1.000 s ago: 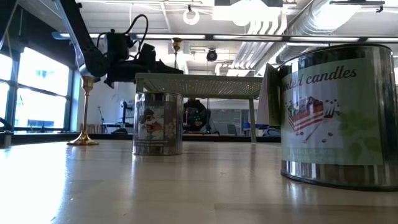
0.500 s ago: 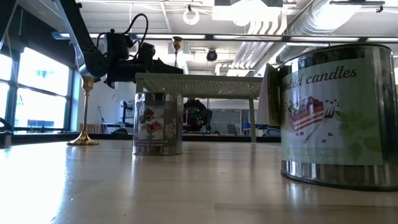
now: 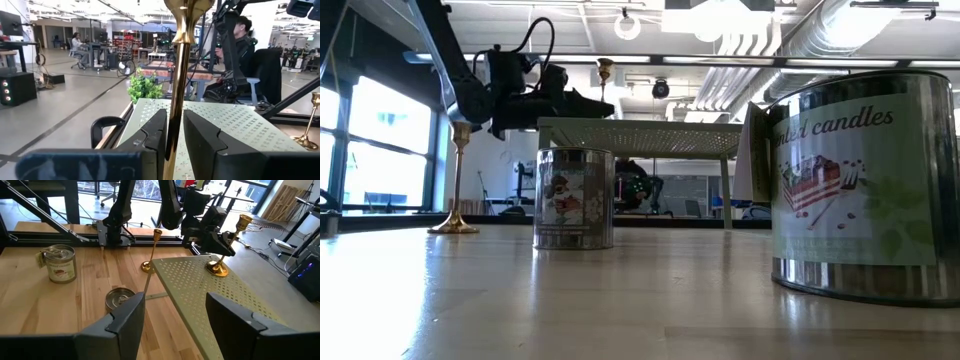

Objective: Pick & Place candle stick holders
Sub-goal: Put the top right gold candle holder on the shelf, then put the top silver scented candle on the shelf

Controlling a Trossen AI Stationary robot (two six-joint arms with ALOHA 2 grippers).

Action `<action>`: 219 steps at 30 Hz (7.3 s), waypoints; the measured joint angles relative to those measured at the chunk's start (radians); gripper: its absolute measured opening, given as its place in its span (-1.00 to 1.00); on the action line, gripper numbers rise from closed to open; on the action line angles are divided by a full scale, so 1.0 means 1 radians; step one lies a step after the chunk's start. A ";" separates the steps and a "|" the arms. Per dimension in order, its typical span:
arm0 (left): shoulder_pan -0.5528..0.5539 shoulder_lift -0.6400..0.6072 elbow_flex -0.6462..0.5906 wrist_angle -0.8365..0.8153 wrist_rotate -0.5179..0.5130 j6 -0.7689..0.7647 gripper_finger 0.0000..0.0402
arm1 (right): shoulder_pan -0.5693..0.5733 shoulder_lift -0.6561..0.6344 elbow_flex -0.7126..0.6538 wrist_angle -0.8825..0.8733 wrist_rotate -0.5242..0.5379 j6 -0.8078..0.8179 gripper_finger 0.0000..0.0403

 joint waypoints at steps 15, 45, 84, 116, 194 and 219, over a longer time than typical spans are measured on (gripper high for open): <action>0.000 0.000 0.000 0.000 0.014 0.000 -0.56 | 0.000 0.000 0.000 0.000 -0.005 0.000 0.01; 0.001 -0.100 -0.001 -0.005 0.001 -0.025 0.28 | 0.000 0.001 -0.026 0.032 0.010 -0.015 0.01; 0.000 -0.175 0.144 -0.133 0.011 -0.003 0.28 | 0.000 0.000 -0.026 0.032 -0.004 -0.019 0.01; -0.211 -0.393 0.313 -0.173 0.508 -0.294 0.28 | 0.000 0.000 -0.026 0.022 -0.008 -0.026 0.01; -0.629 -0.851 0.311 -1.645 -0.601 0.368 0.28 | -0.025 0.076 -0.026 0.056 0.013 0.106 0.01; -0.629 -0.851 0.311 -1.711 -0.707 0.338 0.28 | -0.025 0.076 -0.026 0.070 0.001 0.106 0.01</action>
